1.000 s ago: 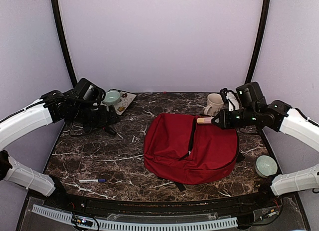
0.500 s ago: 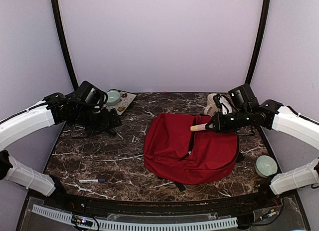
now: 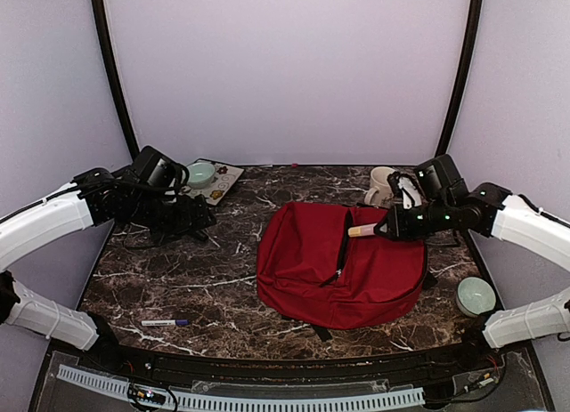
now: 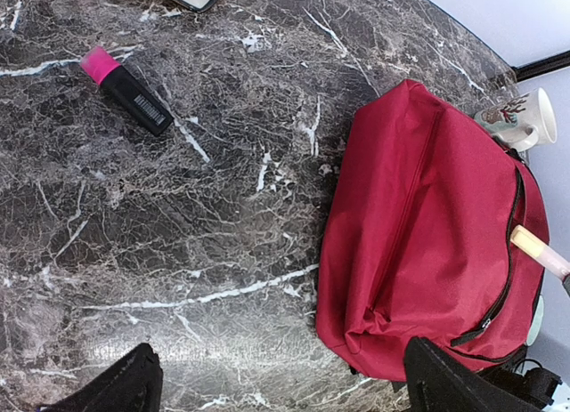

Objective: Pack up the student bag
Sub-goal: Place the pen in the lower front pocket of the bag.

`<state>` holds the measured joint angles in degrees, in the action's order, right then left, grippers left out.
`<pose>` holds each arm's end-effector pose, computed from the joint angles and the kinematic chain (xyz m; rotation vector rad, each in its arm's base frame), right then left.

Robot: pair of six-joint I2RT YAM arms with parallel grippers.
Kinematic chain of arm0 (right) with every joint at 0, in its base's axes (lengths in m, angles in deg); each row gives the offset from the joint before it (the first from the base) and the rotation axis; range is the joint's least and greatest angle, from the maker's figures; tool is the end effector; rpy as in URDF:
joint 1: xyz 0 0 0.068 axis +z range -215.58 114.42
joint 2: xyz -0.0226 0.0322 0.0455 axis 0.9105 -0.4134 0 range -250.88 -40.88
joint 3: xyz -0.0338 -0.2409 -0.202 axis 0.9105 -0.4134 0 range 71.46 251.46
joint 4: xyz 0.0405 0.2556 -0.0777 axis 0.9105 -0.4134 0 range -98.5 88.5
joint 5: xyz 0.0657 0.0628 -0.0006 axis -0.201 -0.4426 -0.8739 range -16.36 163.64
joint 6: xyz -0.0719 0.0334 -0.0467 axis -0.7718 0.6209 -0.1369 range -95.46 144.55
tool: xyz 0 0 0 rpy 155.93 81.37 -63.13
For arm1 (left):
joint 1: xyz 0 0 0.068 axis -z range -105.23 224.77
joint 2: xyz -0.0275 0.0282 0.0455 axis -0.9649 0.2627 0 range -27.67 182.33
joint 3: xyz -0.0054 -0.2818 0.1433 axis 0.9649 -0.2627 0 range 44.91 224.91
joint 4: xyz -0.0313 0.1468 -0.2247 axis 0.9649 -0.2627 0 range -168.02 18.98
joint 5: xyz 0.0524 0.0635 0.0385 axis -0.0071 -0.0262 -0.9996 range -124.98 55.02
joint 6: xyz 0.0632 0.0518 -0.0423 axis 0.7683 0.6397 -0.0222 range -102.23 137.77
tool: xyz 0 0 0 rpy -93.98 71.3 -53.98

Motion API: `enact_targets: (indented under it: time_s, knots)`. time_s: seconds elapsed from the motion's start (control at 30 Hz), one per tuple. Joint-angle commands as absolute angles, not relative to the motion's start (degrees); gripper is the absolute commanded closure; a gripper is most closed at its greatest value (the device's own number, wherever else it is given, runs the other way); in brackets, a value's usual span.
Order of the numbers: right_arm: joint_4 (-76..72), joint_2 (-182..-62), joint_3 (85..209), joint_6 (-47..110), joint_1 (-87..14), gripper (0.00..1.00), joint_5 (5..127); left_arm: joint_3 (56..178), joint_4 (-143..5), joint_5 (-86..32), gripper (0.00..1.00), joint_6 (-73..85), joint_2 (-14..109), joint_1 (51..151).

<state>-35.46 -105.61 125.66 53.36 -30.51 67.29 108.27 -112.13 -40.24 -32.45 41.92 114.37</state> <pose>0.2080 0.1572 0.2957 -0.1900 2.4366 0.6571 0.2187 -0.1711 0.3199 -0.2744 2.4707 -0.6042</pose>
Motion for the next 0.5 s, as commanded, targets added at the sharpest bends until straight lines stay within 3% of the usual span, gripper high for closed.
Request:
enact_targets:
  time_s: [0.0,0.47]
  knots:
    - [-33.1,-106.0,123.7,53.3,-30.7,1.00,66.9,107.8,-111.9,-39.8,0.03,-32.8,40.7,114.1]
    - [-31.0,-110.9,121.5,51.6,-30.8,1.00,60.6,109.2,-111.3,-38.1,0.05,-33.6,42.3,114.1]
